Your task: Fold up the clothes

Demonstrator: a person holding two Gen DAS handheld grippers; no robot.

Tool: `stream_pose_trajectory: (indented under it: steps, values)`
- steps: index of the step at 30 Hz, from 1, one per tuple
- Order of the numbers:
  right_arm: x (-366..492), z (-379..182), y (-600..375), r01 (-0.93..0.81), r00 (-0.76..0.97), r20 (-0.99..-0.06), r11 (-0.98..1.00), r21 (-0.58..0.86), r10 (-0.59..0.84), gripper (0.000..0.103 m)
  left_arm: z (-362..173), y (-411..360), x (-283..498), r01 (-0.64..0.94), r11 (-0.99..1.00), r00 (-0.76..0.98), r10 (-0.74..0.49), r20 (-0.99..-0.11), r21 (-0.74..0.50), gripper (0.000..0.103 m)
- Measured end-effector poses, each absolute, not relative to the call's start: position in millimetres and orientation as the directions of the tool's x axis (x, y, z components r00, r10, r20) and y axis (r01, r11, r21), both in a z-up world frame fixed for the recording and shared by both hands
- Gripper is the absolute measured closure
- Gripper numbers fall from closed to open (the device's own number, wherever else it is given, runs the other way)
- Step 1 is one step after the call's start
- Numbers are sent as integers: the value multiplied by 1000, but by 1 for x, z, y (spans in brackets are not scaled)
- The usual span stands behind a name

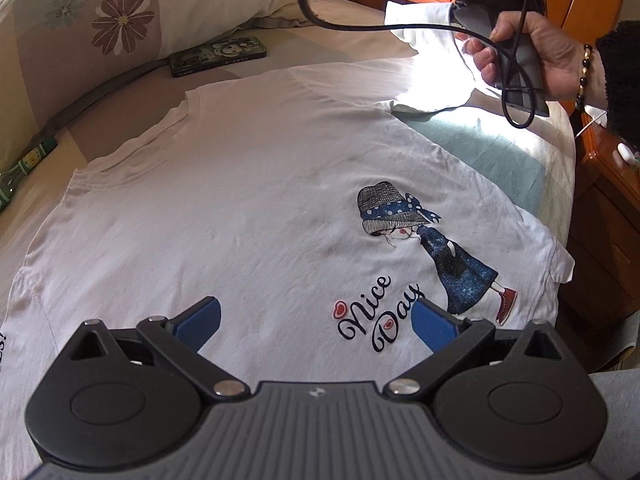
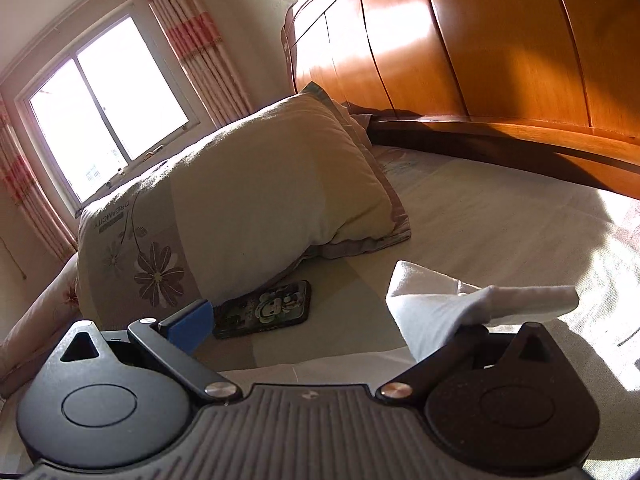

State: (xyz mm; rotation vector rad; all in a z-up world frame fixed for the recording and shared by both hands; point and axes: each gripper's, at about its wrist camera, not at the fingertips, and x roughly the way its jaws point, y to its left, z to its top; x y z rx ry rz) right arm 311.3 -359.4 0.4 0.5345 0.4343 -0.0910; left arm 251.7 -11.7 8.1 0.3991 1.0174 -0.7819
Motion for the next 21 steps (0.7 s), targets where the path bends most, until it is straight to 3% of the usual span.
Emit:
stream_pose_trajectory:
  steps: [21]
  values:
    - [348,1,-249,72,881,-442,876,478,169,0,-5,55,237,728,682,239,-343,-909,-66,2]
